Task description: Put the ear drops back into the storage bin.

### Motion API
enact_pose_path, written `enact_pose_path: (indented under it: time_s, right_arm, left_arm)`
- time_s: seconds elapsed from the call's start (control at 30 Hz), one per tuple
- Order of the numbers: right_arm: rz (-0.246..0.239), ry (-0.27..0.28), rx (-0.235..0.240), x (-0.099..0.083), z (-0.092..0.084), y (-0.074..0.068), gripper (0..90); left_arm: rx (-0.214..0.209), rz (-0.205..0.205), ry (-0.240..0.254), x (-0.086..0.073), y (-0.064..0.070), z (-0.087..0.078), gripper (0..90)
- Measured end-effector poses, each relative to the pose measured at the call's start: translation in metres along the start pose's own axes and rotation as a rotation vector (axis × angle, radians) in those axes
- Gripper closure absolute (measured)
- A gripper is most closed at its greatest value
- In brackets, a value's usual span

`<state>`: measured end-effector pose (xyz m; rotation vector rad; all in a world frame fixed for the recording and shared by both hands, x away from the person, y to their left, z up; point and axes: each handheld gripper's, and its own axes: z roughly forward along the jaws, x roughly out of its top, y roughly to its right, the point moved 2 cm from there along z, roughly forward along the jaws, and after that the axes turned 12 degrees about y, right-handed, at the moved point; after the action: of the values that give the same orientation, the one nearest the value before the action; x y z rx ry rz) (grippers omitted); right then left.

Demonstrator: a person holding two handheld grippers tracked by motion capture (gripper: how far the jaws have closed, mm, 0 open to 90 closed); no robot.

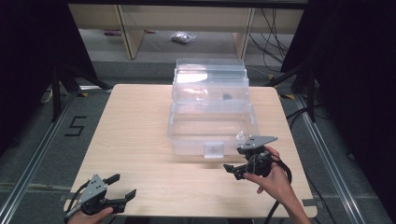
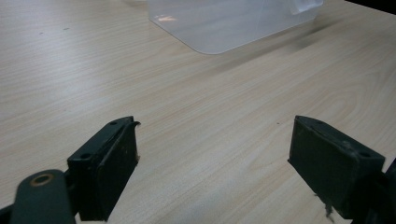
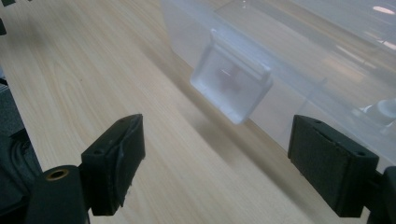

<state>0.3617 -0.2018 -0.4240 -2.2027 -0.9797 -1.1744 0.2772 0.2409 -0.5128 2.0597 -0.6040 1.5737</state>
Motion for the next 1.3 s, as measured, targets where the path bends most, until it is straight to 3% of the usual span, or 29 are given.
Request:
enact_pose_path:
  time_s: [0.17, 0.33, 0.4, 0.47, 0.57, 0.67, 0.83, 0.87, 0.9, 1.2, 1.23, 1.3]
  right_arm:
    - [-0.010, 0.031, -0.002, -0.014, 0.003, -0.001, 20.0]
    - [0.037, 0.027, 0.000, -0.033, 0.005, -0.002, 19.9]
    - [0.020, 0.034, -0.008, -0.035, 0.006, 0.000, 19.9]
    - [0.050, 0.038, -0.012, -0.041, 0.006, -0.001, 19.5]
    - [0.029, 0.049, -0.005, -0.043, 0.006, 0.000, 19.3]
    - [0.052, 0.054, -0.011, -0.046, 0.004, -0.003, 18.9]
    - [0.032, 0.071, 0.002, -0.048, 0.003, -0.003, 18.2]
    - [0.071, 0.058, -0.012, -0.050, 0.001, -0.007, 17.9]
    - [0.036, 0.073, -0.004, -0.050, 0.002, -0.005, 17.6]
    - [0.018, 0.035, -0.015, -0.065, 0.000, -0.010, 17.1]
    - [0.047, 0.028, -0.020, -0.066, 0.000, -0.013, 17.1]
    - [0.036, 0.026, -0.022, -0.067, 0.000, -0.014, 17.1]
  left_arm:
    - [0.001, 0.000, 0.000, 0.000, 0.000, 0.000, 14.7]
    - [-0.001, 0.002, 0.001, 0.000, 0.001, 0.000, 14.7]
    - [-0.003, 0.003, 0.001, 0.000, 0.001, 0.000, 14.7]
    - [-0.010, 0.007, 0.003, 0.000, 0.000, 0.000, 14.7]
    - [-0.010, 0.008, 0.004, 0.000, 0.000, 0.000, 14.8]
    - [-0.004, 0.011, 0.000, 0.001, 0.001, 0.000, 14.7]
    - [-0.003, 0.013, -0.003, 0.001, 0.001, -0.001, 14.7]
    - [-0.004, 0.012, -0.001, 0.001, 0.001, -0.001, 14.7]
    - [-0.004, 0.011, 0.000, 0.001, 0.001, 0.000, 14.7]
    - [-0.008, 0.022, -0.004, 0.001, 0.001, -0.001, 14.7]
    - [-0.008, 0.022, -0.004, 0.001, 0.001, -0.001, 14.7]
    - [-0.010, 0.019, 0.005, 0.001, 0.001, 0.000, 14.7]
